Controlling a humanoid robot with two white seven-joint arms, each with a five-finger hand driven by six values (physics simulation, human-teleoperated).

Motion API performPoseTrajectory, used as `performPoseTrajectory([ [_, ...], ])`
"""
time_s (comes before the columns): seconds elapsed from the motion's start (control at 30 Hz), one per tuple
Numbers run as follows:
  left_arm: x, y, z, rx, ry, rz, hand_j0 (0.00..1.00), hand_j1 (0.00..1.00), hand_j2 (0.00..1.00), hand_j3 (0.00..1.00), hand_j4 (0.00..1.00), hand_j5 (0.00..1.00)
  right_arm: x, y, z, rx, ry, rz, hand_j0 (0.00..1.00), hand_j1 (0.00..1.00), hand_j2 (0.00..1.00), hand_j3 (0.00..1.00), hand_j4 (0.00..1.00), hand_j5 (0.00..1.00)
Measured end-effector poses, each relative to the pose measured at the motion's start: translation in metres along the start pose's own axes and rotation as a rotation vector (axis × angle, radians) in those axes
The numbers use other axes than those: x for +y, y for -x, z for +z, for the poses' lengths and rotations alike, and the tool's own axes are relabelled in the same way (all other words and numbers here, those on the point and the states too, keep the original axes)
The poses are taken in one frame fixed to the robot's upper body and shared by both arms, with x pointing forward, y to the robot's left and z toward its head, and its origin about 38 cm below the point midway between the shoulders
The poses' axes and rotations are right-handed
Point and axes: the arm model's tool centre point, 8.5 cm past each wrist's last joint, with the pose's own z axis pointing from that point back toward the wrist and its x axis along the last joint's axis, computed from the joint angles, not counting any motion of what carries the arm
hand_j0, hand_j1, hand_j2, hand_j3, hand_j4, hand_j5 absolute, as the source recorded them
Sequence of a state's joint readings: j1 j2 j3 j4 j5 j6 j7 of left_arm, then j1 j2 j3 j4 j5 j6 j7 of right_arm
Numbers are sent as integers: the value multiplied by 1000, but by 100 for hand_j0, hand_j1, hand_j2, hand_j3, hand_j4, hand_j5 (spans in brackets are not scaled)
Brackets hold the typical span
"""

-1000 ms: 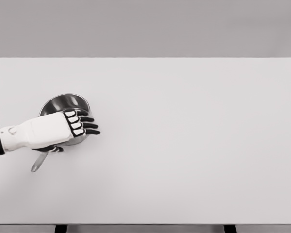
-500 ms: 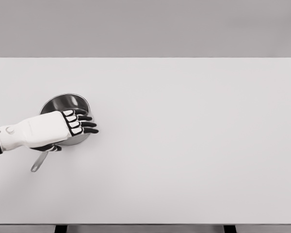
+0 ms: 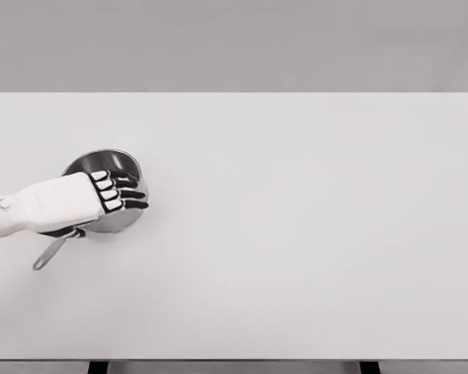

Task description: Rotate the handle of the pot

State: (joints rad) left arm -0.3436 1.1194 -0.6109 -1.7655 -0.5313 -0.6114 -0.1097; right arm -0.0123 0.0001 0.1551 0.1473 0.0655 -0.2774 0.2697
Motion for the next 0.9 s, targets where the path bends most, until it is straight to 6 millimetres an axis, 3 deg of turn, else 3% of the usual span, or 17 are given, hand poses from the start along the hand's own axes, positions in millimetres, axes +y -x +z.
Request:
performPoseTrajectory([
  [0.9, 1, 1, 8, 18, -33, 27, 100, 100, 100, 100, 100, 100, 0, 0, 0, 0, 0, 0, 100, 100, 100, 100, 100, 100],
])
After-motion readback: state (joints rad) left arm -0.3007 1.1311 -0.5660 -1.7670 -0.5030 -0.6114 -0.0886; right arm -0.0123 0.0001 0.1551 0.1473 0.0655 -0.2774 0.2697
